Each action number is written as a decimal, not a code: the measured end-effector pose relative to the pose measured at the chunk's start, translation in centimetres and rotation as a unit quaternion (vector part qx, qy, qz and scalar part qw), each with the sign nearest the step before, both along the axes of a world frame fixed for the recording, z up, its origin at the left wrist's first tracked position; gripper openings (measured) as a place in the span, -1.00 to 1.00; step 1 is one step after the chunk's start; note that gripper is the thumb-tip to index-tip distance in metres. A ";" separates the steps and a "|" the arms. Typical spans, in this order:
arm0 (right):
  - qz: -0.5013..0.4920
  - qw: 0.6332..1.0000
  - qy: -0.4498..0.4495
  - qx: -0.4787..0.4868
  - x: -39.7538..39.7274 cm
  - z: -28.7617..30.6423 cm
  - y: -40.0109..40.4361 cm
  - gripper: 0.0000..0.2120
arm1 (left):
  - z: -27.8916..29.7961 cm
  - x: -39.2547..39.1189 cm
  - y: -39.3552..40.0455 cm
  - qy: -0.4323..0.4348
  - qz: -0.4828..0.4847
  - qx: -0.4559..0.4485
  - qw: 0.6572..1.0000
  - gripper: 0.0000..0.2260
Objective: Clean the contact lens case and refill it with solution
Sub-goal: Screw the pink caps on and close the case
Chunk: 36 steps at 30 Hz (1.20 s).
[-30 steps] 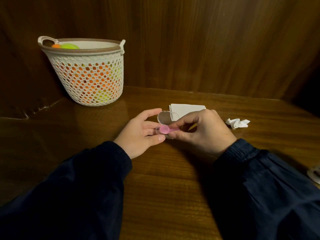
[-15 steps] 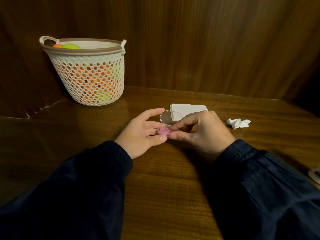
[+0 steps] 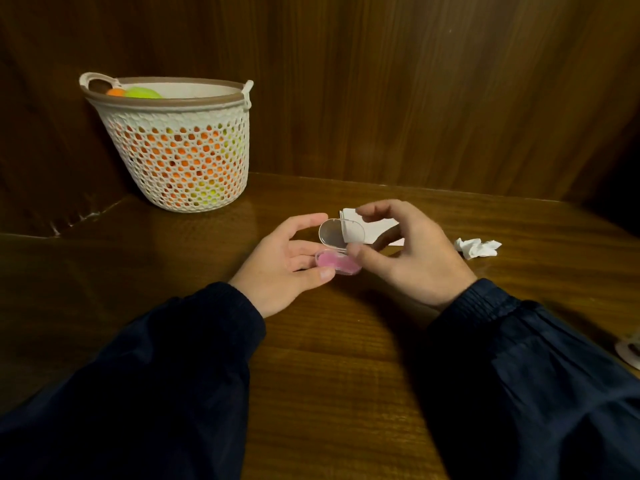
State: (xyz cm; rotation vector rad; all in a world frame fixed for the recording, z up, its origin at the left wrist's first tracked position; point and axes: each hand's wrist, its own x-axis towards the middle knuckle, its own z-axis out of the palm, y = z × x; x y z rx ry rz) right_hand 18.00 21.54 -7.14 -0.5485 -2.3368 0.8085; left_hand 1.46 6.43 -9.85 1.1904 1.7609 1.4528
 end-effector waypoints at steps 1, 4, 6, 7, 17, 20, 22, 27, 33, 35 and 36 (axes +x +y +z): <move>0.018 0.999 -0.024 -0.016 0.1 -0.1 -0.1 -0.28 | 0.0 0.0 0.0 -0.001 0.000 0.002 1.000 -0.31; 0.065 0.995 -0.070 0.010 -0.1 -0.5 -0.6 -0.11 | 0.1 0.0 0.0 -0.008 0.002 0.009 1.000 -0.36; 0.074 0.995 -0.056 0.020 -0.4 -0.6 -0.7 -0.20 | 0.2 0.1 0.0 -0.013 0.000 0.009 1.000 -0.41; 0.078 0.996 -0.044 0.022 -0.5 -0.7 -0.8 -0.27 | 0.2 0.1 0.0 -0.017 -0.001 0.008 1.000 -0.43; 0.069 0.991 -0.019 0.111 -0.4 -0.5 -1.1 -0.72 | 0.1 0.0 0.2 -0.029 -0.013 0.013 0.999 -0.43; 0.070 0.990 -0.009 0.124 -0.3 -0.4 -1.2 -0.78 | 0.0 0.0 0.2 -0.055 -0.026 0.027 0.998 -0.45; 0.082 0.990 0.007 0.111 -0.2 -0.4 -1.3 -0.80 | 0.0 0.0 0.2 -0.104 -0.026 0.047 0.993 -0.58; 0.090 0.991 0.016 0.099 -0.1 -0.4 -1.6 -0.82 | -0.1 0.1 0.1 -0.119 -0.028 0.051 0.991 -0.70; 0.094 0.990 0.011 0.103 -0.1 -0.4 -1.3 -0.84 | 0.0 0.2 0.1 -0.118 -0.036 0.050 0.991 -0.65; 0.092 0.991 0.003 0.098 -0.1 -0.3 -1.2 -0.82 | -0.1 0.1 0.2 -0.110 -0.040 0.053 0.992 -0.64; 0.090 0.992 -0.009 0.086 0.0 -0.3 -1.2 -0.81 | -0.1 0.1 0.2 -0.099 -0.040 0.052 0.993 -0.64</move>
